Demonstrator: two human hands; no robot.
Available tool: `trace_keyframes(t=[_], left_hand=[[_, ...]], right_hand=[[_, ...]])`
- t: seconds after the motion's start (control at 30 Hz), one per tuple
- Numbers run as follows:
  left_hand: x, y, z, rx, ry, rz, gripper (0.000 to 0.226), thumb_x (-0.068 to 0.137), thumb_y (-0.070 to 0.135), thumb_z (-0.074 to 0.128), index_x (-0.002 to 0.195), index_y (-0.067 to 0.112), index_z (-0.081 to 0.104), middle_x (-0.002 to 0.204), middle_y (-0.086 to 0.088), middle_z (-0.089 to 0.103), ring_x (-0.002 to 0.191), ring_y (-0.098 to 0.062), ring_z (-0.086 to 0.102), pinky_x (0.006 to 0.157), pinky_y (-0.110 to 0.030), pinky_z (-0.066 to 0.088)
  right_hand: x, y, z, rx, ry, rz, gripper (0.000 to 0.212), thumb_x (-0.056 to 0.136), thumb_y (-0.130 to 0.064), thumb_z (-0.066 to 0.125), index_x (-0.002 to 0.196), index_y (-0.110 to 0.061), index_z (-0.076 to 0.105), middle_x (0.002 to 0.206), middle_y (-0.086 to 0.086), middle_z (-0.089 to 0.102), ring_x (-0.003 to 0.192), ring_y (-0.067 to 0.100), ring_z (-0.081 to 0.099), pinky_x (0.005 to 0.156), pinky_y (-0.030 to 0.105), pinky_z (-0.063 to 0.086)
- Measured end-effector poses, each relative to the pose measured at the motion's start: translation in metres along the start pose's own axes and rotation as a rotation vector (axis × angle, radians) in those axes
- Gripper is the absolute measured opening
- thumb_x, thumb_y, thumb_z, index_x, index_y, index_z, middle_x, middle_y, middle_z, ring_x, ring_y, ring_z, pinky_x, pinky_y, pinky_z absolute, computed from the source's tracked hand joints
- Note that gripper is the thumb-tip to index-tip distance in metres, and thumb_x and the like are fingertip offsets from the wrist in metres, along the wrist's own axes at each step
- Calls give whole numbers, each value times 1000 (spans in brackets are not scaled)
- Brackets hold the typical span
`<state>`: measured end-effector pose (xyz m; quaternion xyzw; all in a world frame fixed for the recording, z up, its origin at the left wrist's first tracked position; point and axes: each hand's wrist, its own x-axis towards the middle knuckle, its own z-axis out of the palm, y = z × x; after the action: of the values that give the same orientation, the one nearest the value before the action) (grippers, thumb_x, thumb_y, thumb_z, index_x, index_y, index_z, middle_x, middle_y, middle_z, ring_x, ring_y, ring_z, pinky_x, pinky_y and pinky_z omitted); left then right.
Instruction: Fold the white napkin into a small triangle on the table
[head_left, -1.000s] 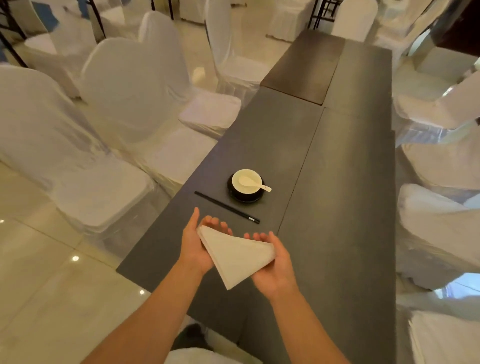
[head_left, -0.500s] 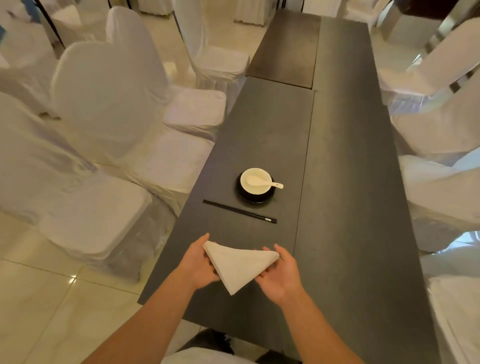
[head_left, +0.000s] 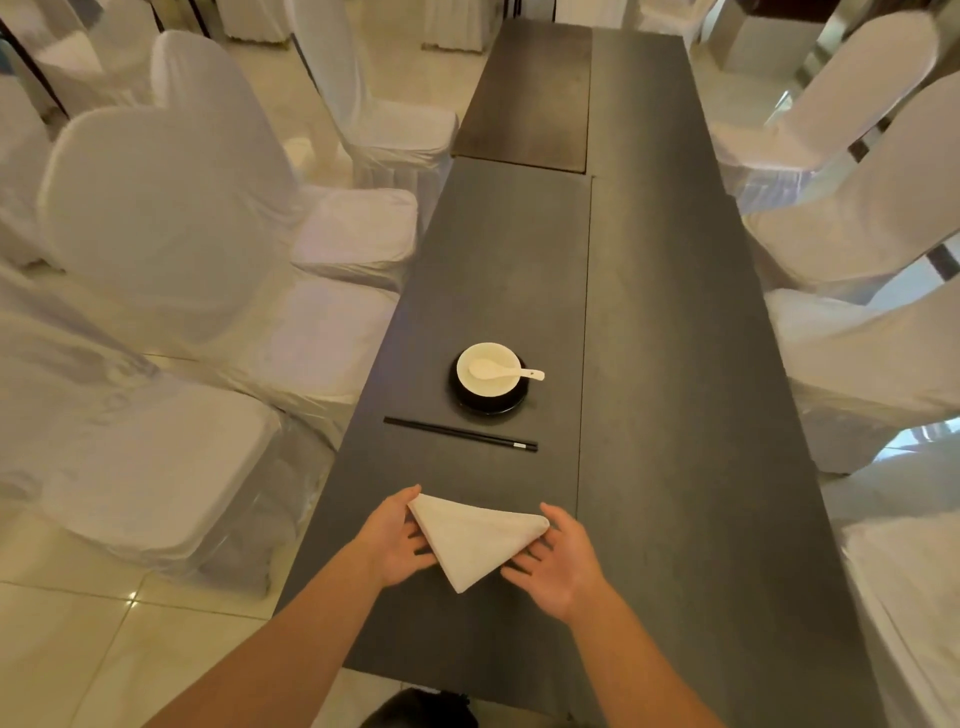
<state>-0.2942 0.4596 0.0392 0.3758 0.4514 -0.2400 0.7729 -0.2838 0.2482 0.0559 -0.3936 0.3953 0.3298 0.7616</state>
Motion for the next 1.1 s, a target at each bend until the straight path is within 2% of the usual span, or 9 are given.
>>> trace_keyframes(t=[0.13, 0.3, 0.47, 0.57, 0.7, 0.83, 0.97, 1.1], left_hand=[[9, 1, 2, -4, -3, 9, 45, 95, 38, 53, 131, 11, 49, 127, -14, 58, 114, -32, 56, 88, -50, 47], [20, 5, 7, -14, -4, 2, 45, 95, 35, 53, 132, 11, 47, 127, -15, 57, 116, -32, 55, 96, -51, 45], [46, 17, 6, 29, -11, 6, 47, 95, 34, 53, 134, 10, 45, 132, -15, 53, 120, -34, 52, 103, -52, 41], [56, 24, 9, 42, -13, -6, 46, 95, 35, 53, 133, 10, 47, 132, -14, 54, 120, -35, 52, 106, -55, 39], [62, 30, 7, 55, -5, -13, 46, 95, 36, 52, 133, 10, 46, 134, -13, 52, 124, -35, 50, 109, -56, 36], [60, 32, 5, 53, 13, -9, 49, 95, 37, 52, 135, 9, 44, 135, -16, 51, 126, -38, 48, 108, -56, 36], [49, 39, 2, 80, 5, 5, 59, 95, 36, 52, 144, 10, 34, 144, -17, 44, 133, -37, 42, 112, -56, 31], [29, 49, 4, 73, 7, 58, 67, 97, 32, 51, 151, 12, 18, 153, -13, 34, 139, -34, 35, 115, -54, 27]], right_hand=[[10, -3, -1, -8, 1, 25, 48, 89, -34, 59, 129, -11, 49, 124, 17, 57, 120, 40, 51, 112, 58, 28], [25, -11, 0, 8, 24, 45, 27, 87, -34, 61, 107, -17, 53, 116, 16, 58, 129, 44, 44, 114, 58, 25], [38, -23, 8, -3, 16, 54, 40, 87, -35, 61, 118, -15, 46, 112, 15, 57, 133, 43, 40, 116, 57, 24], [51, -29, 9, -11, 10, 44, 42, 87, -36, 61, 122, -17, 45, 124, 16, 52, 137, 42, 36, 116, 57, 22], [61, -31, 14, -47, 8, 51, 61, 86, -39, 61, 140, -17, 41, 139, 15, 47, 137, 42, 35, 116, 58, 22], [58, -27, 18, -70, 17, 54, 71, 86, -40, 61, 147, -21, 32, 151, 13, 38, 139, 43, 32, 116, 57, 23], [46, -21, 20, -119, 63, 57, 72, 88, -40, 60, 149, -20, 28, 152, 11, 37, 139, 42, 33, 115, 57, 25], [24, -15, 24, -276, 86, 59, 67, 90, -39, 60, 147, -17, 32, 149, 9, 42, 138, 36, 36, 114, 54, 29]])
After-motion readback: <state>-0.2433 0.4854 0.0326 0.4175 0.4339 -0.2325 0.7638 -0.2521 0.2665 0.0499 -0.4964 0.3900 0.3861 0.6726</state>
